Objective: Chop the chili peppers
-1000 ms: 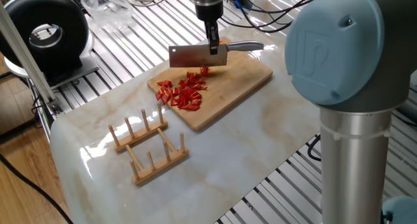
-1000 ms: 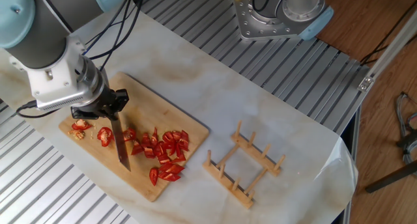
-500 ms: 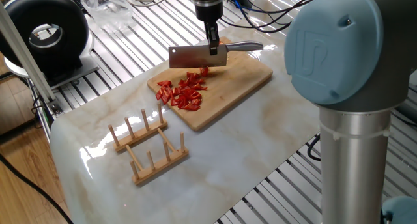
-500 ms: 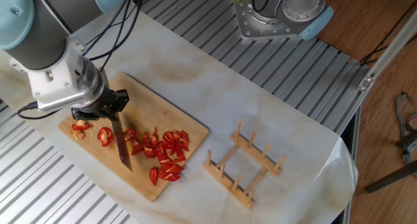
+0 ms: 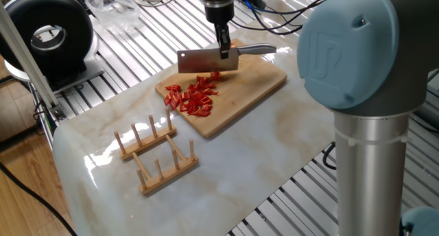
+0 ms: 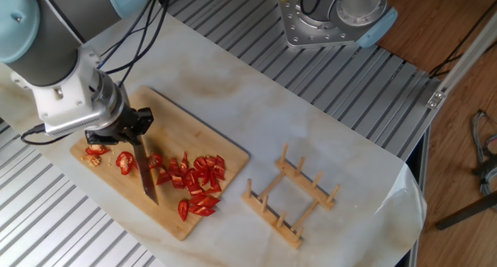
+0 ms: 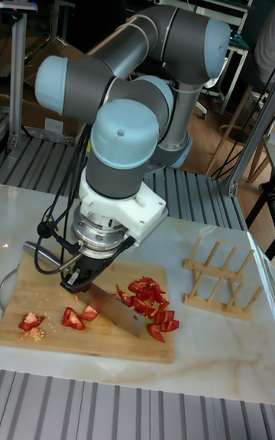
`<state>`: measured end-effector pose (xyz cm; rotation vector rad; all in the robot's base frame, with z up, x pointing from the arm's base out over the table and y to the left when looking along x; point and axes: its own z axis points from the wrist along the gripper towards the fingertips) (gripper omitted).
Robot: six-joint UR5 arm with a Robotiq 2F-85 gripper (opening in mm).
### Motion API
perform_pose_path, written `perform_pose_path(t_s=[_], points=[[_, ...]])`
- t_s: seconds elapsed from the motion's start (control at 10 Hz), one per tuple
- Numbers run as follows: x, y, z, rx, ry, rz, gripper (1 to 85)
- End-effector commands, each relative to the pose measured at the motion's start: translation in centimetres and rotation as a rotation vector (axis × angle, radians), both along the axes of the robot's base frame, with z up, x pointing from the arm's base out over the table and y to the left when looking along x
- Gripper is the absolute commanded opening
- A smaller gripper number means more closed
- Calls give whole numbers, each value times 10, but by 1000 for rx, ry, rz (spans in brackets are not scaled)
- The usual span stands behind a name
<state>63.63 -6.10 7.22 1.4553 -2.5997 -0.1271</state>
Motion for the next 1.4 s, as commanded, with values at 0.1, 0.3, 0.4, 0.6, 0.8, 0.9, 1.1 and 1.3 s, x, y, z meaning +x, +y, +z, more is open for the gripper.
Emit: perform_pose_path(t_s=[0.1,0.3,0.4,0.6,0.8,0.9,1.1,1.3], points=[[3,2,-7,8,9,10,13],[4,5,-10,15,17,-2,13],[5,6,-13,11,17,-8,13],[15,6,0,-61,32,-16,13],[17,20,3,-64,44,-54,13],[18,21,-6,-52,38,-64,13],[22,17,-14,-68,33,-71,13],[23,17,-15,-70,43,-93,13]])
